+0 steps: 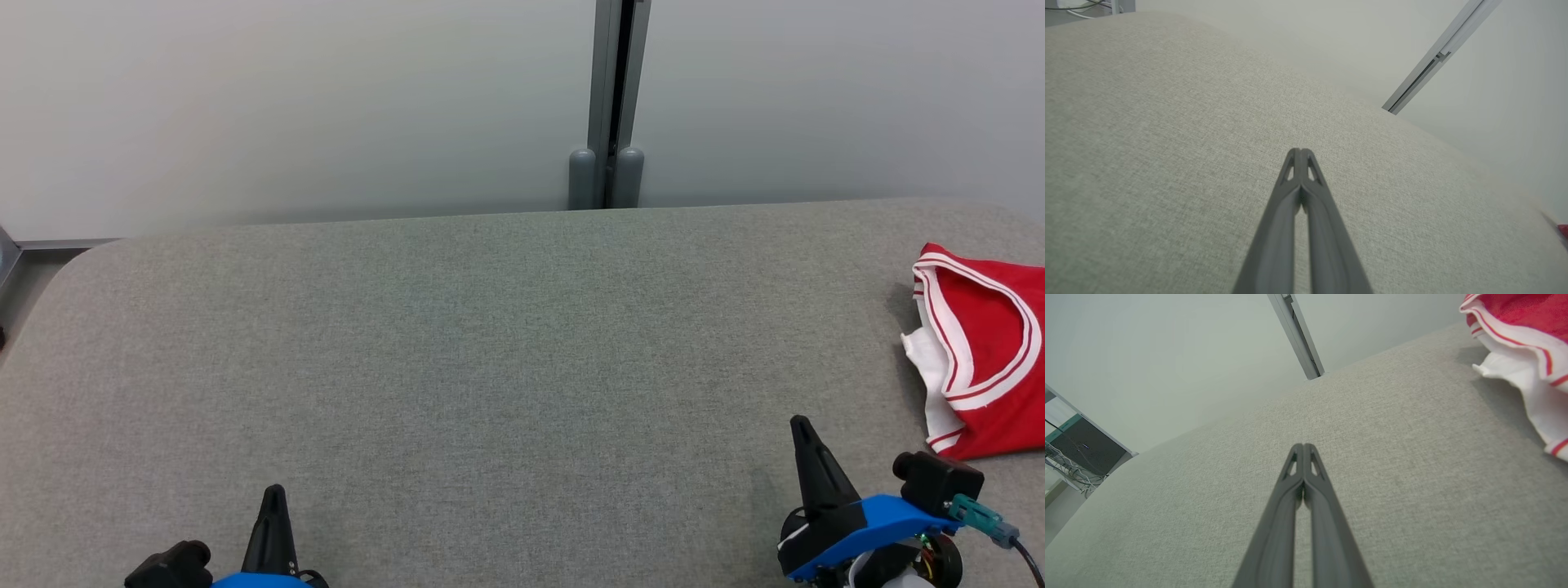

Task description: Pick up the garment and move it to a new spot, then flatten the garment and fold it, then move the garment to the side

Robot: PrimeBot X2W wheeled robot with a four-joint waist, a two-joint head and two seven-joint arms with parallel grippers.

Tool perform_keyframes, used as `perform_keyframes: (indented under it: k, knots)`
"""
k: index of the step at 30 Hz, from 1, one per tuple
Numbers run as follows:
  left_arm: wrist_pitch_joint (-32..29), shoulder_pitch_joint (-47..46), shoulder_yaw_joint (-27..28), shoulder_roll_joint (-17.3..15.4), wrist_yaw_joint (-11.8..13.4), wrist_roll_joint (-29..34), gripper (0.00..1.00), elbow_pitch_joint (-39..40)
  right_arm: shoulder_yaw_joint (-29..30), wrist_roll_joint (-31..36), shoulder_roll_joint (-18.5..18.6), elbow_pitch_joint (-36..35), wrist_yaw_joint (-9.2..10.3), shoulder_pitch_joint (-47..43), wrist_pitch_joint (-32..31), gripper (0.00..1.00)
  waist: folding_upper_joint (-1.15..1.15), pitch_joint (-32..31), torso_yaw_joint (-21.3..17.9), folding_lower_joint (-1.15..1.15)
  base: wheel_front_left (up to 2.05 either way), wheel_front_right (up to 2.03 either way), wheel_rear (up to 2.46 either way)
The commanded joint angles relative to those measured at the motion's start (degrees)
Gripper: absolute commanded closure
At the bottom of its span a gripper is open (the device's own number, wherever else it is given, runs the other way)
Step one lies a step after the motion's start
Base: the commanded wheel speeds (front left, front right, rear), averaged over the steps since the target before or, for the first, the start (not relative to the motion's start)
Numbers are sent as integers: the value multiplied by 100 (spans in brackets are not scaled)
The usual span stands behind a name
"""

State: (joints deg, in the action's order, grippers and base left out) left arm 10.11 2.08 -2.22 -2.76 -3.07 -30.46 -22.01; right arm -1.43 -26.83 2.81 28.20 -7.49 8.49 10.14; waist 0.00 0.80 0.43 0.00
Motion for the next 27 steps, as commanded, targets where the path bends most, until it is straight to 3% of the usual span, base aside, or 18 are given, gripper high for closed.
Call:
perform_keyframes:
  k: [1,27]
  knots:
    - [-29,-187,60,-8,-31,-151,100,119,34,-169,7,-141,0,15,-35,100,0,0,0,0,0,0,0]
    - [-607,-439,348,-11,-181,-2295,100,376,304,-2439,9,-613,0,-78,-612,100,0,-16,-11,0,0,0,0]
